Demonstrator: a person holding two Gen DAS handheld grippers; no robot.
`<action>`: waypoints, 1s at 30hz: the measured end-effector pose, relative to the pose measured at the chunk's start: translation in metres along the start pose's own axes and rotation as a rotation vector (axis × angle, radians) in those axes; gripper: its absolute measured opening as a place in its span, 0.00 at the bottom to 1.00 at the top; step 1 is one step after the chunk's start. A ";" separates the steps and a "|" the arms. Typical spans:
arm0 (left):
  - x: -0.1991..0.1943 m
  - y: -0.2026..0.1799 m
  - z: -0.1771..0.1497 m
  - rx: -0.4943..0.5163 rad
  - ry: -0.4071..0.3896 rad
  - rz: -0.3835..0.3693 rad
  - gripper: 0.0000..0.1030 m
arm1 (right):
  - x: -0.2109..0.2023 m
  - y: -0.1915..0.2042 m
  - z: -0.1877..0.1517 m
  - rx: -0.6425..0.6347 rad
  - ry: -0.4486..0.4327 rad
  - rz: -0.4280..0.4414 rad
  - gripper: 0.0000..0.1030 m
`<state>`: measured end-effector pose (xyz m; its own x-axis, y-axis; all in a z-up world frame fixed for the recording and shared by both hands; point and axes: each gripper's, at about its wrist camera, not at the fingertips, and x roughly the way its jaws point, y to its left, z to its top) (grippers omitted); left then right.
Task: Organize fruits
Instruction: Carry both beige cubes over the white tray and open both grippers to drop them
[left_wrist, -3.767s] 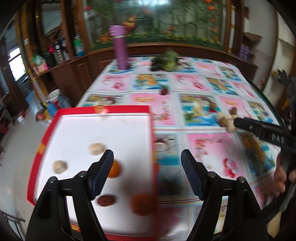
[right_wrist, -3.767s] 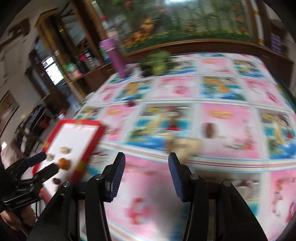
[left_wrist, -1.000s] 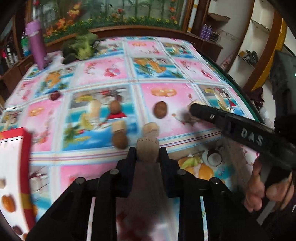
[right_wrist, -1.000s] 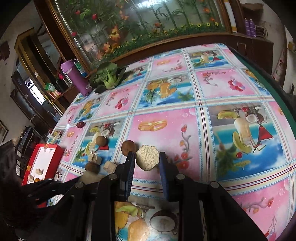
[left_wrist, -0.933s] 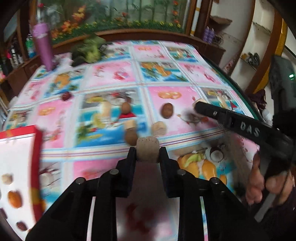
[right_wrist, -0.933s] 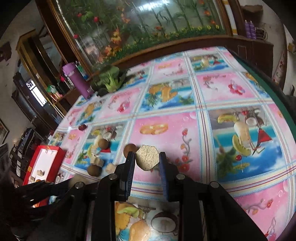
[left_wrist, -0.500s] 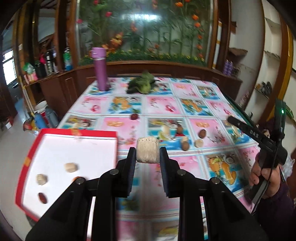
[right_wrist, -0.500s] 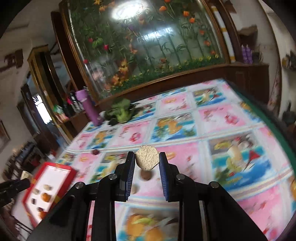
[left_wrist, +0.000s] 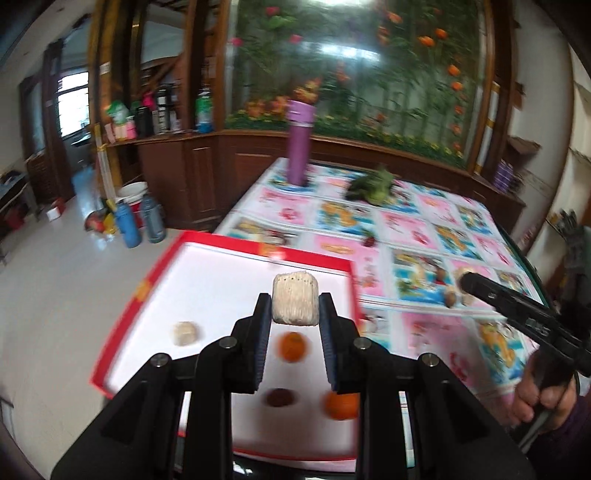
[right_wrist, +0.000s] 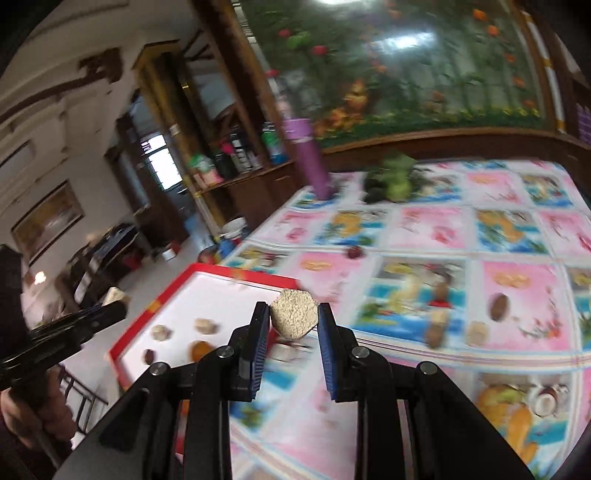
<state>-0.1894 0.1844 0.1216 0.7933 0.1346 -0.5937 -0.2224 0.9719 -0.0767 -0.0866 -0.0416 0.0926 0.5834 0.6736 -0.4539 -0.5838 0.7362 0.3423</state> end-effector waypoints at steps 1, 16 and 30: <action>-0.001 0.009 0.001 -0.009 -0.008 0.017 0.27 | 0.002 0.007 0.002 -0.012 -0.001 0.011 0.24; -0.016 0.083 -0.001 -0.066 -0.084 0.122 0.27 | 0.082 0.110 -0.001 -0.100 0.182 0.184 0.24; 0.055 0.092 -0.013 0.019 0.103 0.134 0.27 | 0.154 0.122 -0.025 -0.066 0.382 0.133 0.24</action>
<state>-0.1733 0.2792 0.0712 0.6950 0.2437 -0.6764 -0.3105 0.9503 0.0233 -0.0820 0.1504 0.0444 0.2556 0.6808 -0.6864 -0.6821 0.6301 0.3710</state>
